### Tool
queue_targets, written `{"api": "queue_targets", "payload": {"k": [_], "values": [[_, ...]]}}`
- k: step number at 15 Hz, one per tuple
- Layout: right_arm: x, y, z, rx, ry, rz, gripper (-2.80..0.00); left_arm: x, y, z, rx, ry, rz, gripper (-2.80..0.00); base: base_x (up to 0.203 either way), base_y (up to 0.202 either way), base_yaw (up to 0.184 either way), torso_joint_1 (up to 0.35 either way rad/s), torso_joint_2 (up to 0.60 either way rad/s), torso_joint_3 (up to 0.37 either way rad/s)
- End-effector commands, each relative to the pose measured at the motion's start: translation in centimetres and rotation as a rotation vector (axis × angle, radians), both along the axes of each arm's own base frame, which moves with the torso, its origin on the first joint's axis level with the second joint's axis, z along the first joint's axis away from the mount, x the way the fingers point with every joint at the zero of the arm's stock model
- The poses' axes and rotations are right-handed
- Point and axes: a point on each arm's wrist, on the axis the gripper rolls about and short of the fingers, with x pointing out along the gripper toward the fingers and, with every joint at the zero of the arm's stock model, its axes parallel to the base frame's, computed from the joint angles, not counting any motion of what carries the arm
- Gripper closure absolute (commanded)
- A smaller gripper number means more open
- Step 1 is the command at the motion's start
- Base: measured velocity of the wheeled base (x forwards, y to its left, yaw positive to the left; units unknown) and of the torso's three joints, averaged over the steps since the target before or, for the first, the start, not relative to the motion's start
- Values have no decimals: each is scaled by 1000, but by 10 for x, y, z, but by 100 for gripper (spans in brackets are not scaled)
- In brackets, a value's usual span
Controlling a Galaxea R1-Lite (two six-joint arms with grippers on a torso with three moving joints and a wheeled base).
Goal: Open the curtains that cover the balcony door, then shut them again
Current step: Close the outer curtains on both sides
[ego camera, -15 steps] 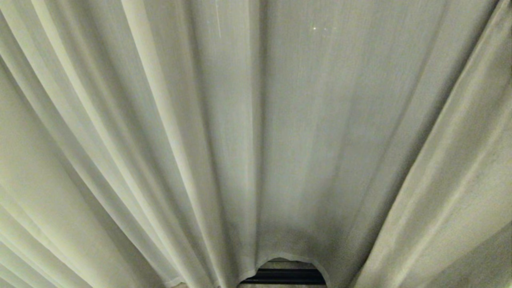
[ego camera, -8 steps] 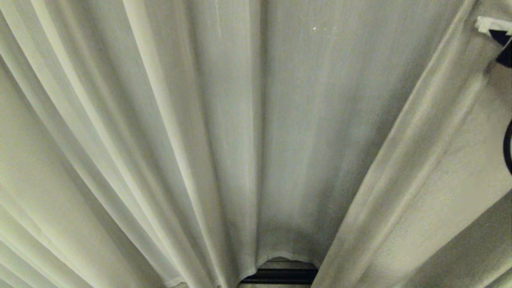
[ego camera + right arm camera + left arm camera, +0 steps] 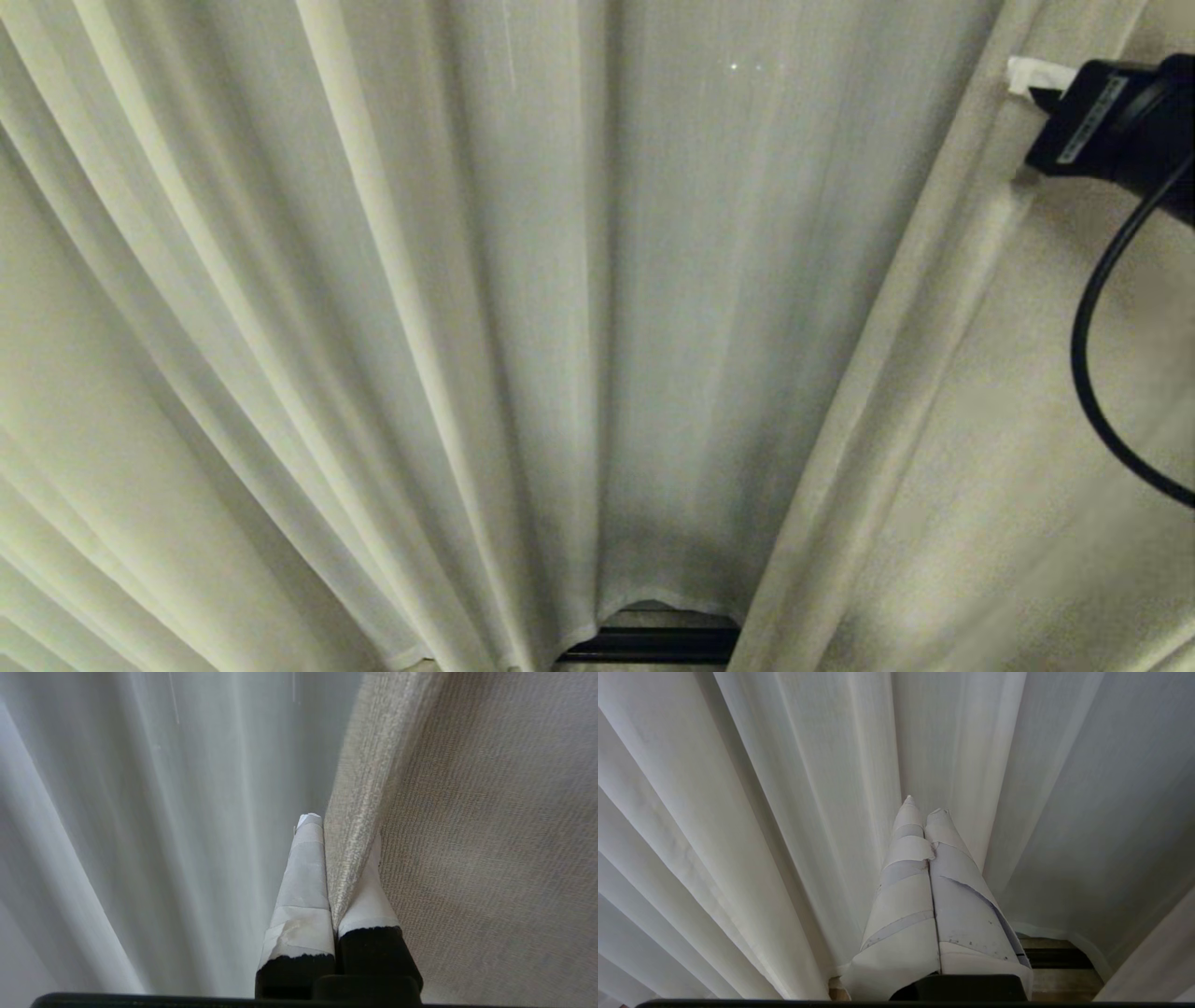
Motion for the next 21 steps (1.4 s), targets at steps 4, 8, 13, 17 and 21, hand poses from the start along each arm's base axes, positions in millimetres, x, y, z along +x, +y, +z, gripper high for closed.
{"api": "queue_targets", "payload": {"k": [4,8,13,17,21], "values": [[25,38,-6,-20,21,46,0,0,0,0,0,1,1,0,0,0,0,0,0,0],[35,55,-7,-23,25,78,0,0,0,0,0,-1,1,0,0,0,0,0,0,0],[34,83,-14,-41,15,152,0,0,0,0,0,0,0,0,0,0,0,0,0,0],[33,105,-16,-63,-14,202,0,0,0,0,0,1,1,0,0,0,0,0,0,0],[30,117,-19,-73,-26,232,0,0,0,0,0,1,2,0,0,0,0,0,0,0]]}}
